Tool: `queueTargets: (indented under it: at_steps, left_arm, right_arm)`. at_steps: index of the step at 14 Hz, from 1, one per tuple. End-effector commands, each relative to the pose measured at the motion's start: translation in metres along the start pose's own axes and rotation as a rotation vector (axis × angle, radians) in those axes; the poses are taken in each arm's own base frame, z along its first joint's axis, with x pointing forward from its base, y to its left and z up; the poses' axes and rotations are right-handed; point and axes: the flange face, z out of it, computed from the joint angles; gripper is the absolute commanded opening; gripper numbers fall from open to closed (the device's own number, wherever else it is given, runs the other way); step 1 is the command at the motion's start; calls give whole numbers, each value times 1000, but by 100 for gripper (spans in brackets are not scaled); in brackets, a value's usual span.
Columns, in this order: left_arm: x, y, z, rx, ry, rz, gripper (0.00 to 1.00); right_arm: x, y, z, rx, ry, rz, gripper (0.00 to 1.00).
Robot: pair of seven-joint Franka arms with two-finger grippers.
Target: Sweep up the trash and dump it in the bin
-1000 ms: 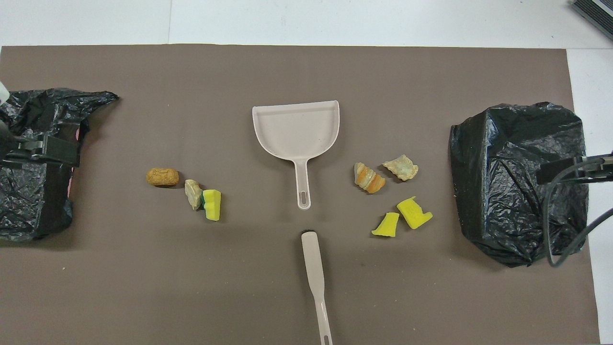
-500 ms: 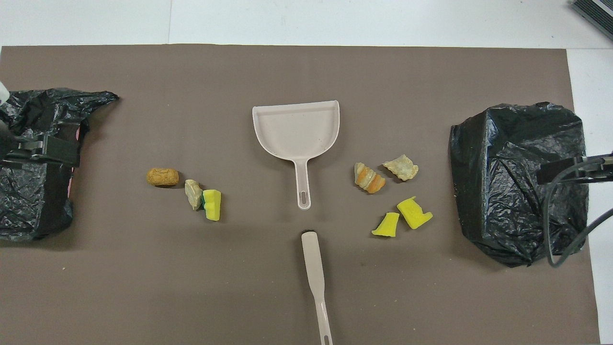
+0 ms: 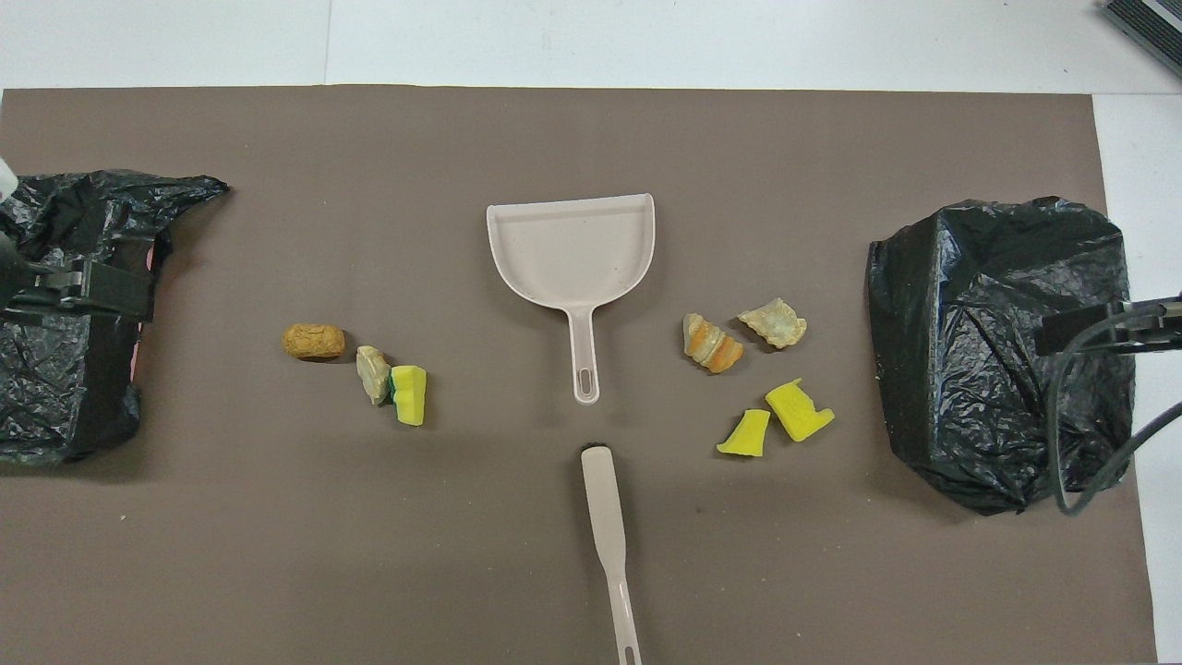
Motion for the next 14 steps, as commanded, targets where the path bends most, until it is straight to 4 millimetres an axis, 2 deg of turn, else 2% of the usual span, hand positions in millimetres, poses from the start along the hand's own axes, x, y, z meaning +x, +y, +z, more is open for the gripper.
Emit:
queueTargets:
  at_steps: [1,5,8,11,14]
  left_arm:
    - [-6,-3,-5,8,10,-3,100]
    - [-10,18,-3,8,2,36,100]
    - [-26,68,0,9,-7,119,100]
    - [-48,125,14,16,-30,145,100]
    - [-70,173,31,-9,-44,182,100]
  right_arm:
    - [-5,3,-3,13,-4,-24,100]
    - [-5,2,-3,13,-4,-25,100]
    - [-5,3,-3,13,-4,-24,100]
    - [-5,3,-3,13,-4,-24,100]
    - [-5,3,-3,13,-4,-24,100]
